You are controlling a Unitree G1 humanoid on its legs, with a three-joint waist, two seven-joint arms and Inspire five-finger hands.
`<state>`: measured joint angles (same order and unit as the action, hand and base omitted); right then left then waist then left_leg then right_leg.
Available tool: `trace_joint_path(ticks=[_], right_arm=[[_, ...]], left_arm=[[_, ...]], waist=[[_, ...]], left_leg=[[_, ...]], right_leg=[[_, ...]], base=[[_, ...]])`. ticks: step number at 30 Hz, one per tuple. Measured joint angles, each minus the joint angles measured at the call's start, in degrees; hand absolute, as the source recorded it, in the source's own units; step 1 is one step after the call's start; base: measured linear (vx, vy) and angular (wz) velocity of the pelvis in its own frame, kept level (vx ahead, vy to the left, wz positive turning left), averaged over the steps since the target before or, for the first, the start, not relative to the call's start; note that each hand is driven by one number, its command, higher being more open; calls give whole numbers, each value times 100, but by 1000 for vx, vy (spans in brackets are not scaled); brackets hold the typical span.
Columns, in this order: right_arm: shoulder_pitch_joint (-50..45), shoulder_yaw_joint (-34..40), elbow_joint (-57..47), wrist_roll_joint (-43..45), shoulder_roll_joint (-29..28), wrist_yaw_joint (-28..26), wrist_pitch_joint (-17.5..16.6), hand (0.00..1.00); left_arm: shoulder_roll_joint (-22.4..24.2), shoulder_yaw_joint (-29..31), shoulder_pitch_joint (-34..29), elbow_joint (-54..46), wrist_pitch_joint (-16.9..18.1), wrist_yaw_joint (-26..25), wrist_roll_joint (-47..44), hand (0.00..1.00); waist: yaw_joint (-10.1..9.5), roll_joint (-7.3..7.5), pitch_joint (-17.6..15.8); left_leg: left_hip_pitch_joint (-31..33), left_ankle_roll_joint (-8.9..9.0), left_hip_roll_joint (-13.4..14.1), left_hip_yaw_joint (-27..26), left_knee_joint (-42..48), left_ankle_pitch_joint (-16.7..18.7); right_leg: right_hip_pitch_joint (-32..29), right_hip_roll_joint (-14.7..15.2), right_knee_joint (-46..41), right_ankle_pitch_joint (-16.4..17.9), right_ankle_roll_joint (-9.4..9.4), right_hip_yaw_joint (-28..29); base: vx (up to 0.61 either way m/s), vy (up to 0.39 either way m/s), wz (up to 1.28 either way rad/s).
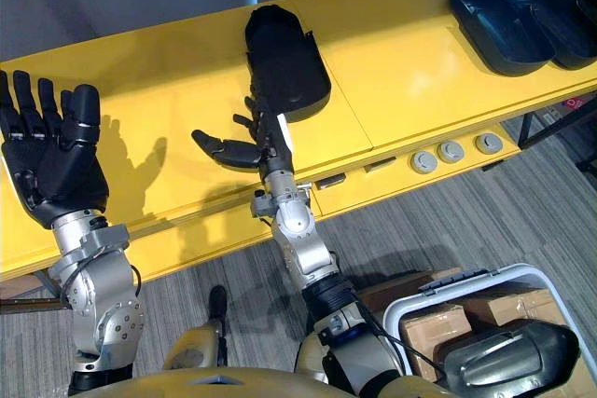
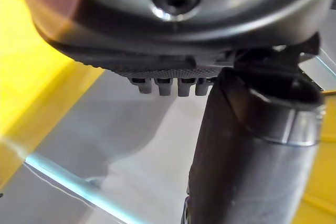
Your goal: Walk over and take three plastic housings, then place them on the shelf
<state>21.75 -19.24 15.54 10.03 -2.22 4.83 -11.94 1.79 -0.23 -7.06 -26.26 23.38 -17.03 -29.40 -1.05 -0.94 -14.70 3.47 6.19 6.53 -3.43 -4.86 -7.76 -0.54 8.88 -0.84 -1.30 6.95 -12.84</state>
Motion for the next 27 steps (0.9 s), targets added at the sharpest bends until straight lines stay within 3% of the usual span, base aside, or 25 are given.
trace_joint_path(ticks=[3,8,11,18,22,27], right_arm=[[-132,-194,-138,60,3,-162,-71,100],[-1035,-520,-1809,176,46,-360,-70,100],[-1399,-404,-2898,165,177,-357,-125,100],[-2618,1134,-3702,169,287,28,-240,100],[-3120,1807,-3794,174,355,309,24,100],[-4077,2619,-4005,218,289,322,49,100]], left_arm=[[0,-21,-1,0,0,2,23,100],[-4,-122,-20,-1,-1,3,80,100],[-9,-111,-45,-10,-1,-4,266,100],[-64,-196,-135,-13,0,256,525,100],[-77,-276,-208,-16,0,446,496,100],[-238,-800,-206,68,-12,415,495,100]], waist=[[19,0,0],[20,15,3],[114,71,32],[332,334,395],[549,324,500],[1005,253,685]], left_leg=[[-5,0,1,-6,0,0],[-98,15,5,-87,-1,31],[-204,15,14,-233,-7,70],[-434,10,26,-818,-6,225],[-740,48,66,-1417,2,374],[-1116,193,190,-2320,1,657]], right_leg=[[2,0,0,0,0,6],[64,1,5,0,0,65],[74,2,5,1,1,200],[-20,-13,96,-78,48,751],[-84,-99,119,-186,75,1387],[-234,-325,247,-320,103,2273]], base=[[0,0,0],[-2,-2,-6],[-27,-1,-20],[0,8,-39],[31,25,-83],[21,-6,-98]])
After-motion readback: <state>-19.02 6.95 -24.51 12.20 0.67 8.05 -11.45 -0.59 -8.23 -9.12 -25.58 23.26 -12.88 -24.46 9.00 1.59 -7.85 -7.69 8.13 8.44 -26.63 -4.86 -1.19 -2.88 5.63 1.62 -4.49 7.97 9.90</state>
